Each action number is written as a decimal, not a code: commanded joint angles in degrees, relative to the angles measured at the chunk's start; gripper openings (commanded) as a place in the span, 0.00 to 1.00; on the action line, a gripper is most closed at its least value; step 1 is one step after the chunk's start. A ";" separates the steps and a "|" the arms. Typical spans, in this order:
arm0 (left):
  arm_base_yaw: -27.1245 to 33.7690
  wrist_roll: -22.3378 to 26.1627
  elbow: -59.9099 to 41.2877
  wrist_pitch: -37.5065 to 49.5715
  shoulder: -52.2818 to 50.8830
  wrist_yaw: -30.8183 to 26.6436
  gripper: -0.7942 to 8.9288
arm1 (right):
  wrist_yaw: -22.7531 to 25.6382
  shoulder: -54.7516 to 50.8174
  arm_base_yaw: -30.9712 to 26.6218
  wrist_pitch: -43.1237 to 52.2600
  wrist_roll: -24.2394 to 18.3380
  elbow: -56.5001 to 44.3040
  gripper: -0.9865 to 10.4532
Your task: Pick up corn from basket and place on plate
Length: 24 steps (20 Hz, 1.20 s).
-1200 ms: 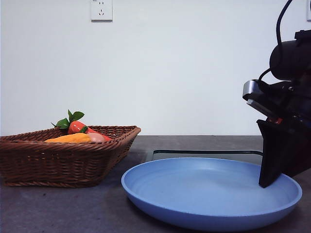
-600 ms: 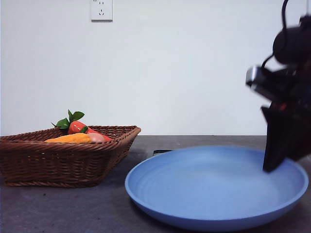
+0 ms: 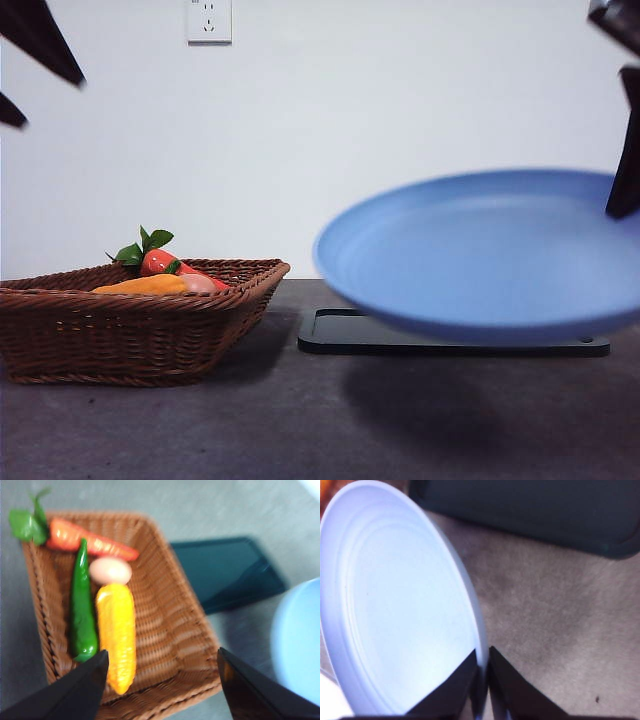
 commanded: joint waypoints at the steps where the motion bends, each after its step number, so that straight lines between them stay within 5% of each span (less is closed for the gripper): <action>1: -2.84 1.38 2.62 0.52 6.58 -4.79 0.44 | -0.42 -2.47 -0.28 -0.33 0.87 1.29 0.09; 8: -9.97 2.95 7.91 1.88 24.98 -16.98 0.44 | -0.63 -5.92 -0.42 -1.49 1.55 1.29 0.09; 24: -13.14 3.52 11.06 5.60 40.06 -23.04 0.41 | -0.63 -5.90 -0.42 -0.46 1.46 1.29 0.09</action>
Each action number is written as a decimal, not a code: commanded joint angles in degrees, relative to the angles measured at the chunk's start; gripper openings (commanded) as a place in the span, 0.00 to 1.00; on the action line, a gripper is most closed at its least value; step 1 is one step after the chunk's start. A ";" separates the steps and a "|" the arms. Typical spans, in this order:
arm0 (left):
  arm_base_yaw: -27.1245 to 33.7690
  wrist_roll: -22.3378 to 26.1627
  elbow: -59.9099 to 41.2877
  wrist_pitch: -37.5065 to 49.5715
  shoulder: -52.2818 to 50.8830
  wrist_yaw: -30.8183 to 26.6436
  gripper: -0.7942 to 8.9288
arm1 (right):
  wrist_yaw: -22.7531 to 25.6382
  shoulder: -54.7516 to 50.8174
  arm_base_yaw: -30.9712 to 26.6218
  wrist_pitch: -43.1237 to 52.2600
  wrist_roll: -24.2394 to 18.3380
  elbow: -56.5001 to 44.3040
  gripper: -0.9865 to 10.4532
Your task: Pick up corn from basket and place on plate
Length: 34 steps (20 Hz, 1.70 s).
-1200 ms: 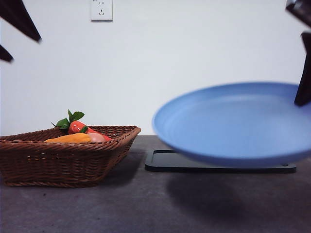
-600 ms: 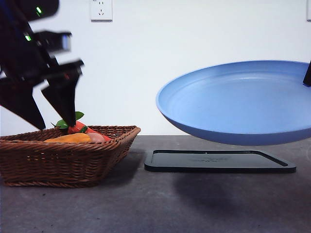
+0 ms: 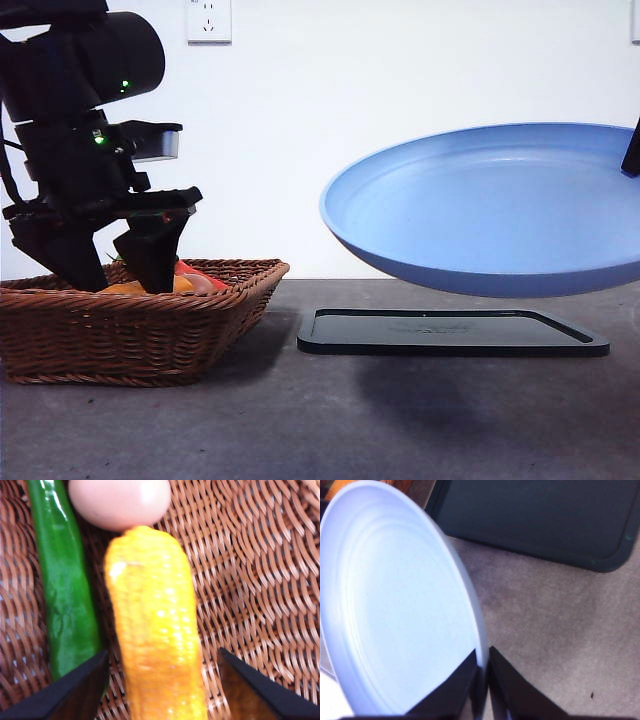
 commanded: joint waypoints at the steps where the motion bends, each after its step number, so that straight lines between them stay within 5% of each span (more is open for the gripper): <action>1: -0.04 0.55 1.18 0.24 1.97 -0.63 0.41 | -0.37 0.28 0.13 1.14 0.57 1.25 0.09; 10: -0.04 0.44 1.18 -0.26 2.91 -0.63 0.26 | -0.37 0.28 0.13 1.79 0.59 1.25 0.09; 18: -0.04 -0.61 5.49 -2.21 -0.59 0.07 0.26 | -0.33 0.42 0.13 1.92 1.11 1.25 0.09; 24: -2.03 -3.58 14.01 -3.72 -5.86 8.79 0.26 | -0.68 7.15 0.13 11.61 9.49 1.25 0.09; 28: -6.62 -4.85 14.67 -1.49 -7.08 16.74 0.26 | -6.71 15.02 0.13 18.03 13.66 1.25 0.09; 34: -14.71 -2.64 14.67 -0.13 -2.73 16.52 0.26 | -13.33 22.29 0.13 22.43 16.09 1.25 0.09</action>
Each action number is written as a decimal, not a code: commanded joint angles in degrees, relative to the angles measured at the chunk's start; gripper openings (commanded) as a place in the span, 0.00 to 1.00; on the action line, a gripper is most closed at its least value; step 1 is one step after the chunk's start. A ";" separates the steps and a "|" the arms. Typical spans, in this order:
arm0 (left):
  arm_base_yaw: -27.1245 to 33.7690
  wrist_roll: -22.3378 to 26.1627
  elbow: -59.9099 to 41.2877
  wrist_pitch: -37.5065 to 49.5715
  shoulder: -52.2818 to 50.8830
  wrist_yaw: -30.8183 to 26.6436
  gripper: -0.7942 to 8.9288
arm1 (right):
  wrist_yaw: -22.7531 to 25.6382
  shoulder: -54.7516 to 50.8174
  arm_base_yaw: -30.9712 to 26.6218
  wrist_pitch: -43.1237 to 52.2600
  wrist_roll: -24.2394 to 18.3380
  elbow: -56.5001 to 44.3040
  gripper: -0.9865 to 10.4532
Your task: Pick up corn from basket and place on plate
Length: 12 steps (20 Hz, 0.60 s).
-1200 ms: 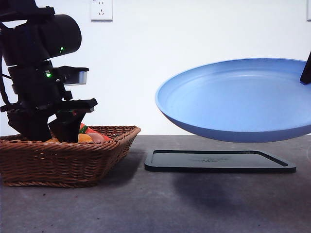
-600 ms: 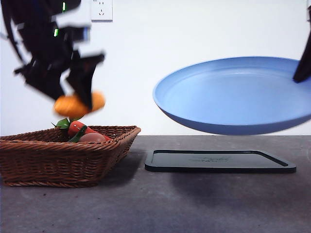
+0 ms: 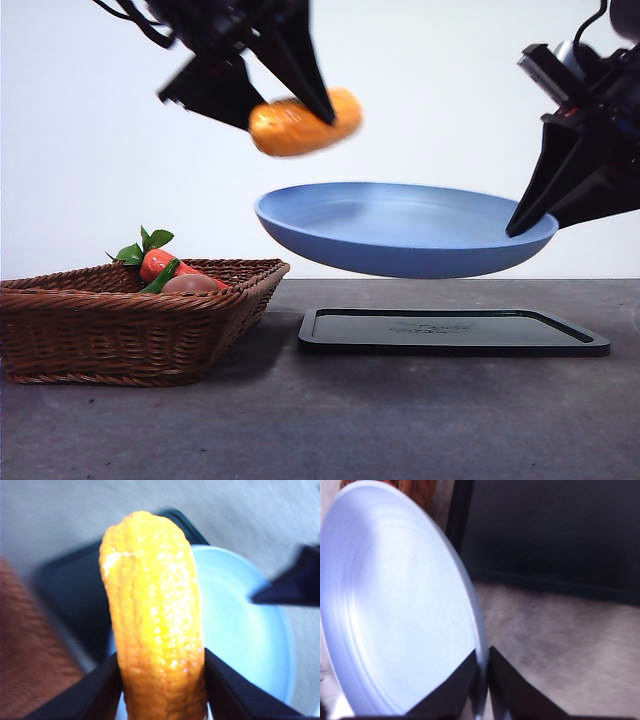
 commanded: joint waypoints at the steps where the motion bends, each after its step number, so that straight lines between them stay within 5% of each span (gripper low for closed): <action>1: -2.25 2.32 0.92 0.33 3.52 0.00 0.26 | -2.10 1.27 0.15 1.16 1.20 1.22 0.09; 10: -4.63 4.44 0.92 0.15 9.35 0.00 0.27 | -2.19 1.27 0.13 1.81 1.16 1.22 0.09; 12: -4.63 4.46 0.92 -0.11 9.35 0.00 0.35 | -2.19 1.27 0.13 1.95 1.14 1.22 0.09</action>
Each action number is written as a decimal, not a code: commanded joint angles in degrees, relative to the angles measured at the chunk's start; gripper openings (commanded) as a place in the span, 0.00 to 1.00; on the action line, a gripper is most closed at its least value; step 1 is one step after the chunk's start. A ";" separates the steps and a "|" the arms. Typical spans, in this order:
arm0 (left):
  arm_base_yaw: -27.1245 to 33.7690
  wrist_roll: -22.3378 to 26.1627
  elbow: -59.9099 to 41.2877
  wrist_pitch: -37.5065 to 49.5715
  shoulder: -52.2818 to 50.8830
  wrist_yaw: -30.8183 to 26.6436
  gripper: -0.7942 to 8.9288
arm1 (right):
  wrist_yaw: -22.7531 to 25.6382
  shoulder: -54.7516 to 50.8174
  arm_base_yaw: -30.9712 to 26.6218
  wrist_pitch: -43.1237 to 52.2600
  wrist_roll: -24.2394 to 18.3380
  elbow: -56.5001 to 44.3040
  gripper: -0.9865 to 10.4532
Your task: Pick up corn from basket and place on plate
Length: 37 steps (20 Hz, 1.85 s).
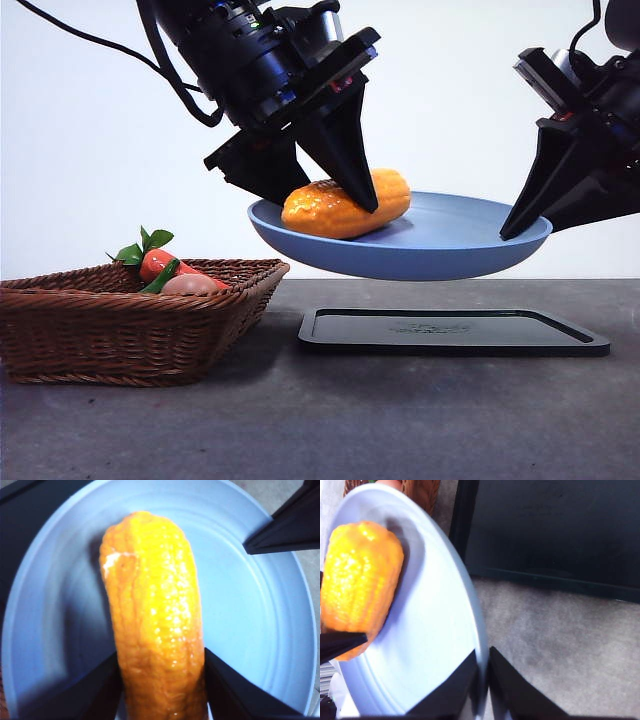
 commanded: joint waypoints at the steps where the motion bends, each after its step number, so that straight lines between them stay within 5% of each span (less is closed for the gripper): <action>1: -0.57 0.94 0.92 -0.13 1.05 0.00 0.39 | -1.05 0.48 0.13 1.38 0.57 1.22 0.09; 23: -0.17 0.98 16.33 -7.61 0.90 0.04 0.42 | 0.72 4.74 -6.38 5.55 -0.02 1.22 0.09; 30: -0.20 0.92 16.63 -8.46 -0.26 0.07 0.42 | 0.72 15.06 -10.05 15.08 4.17 2.03 0.09; 37: -0.20 0.90 16.63 -9.20 -0.61 0.04 0.42 | 0.70 26.62 -10.99 13.29 5.35 12.04 0.09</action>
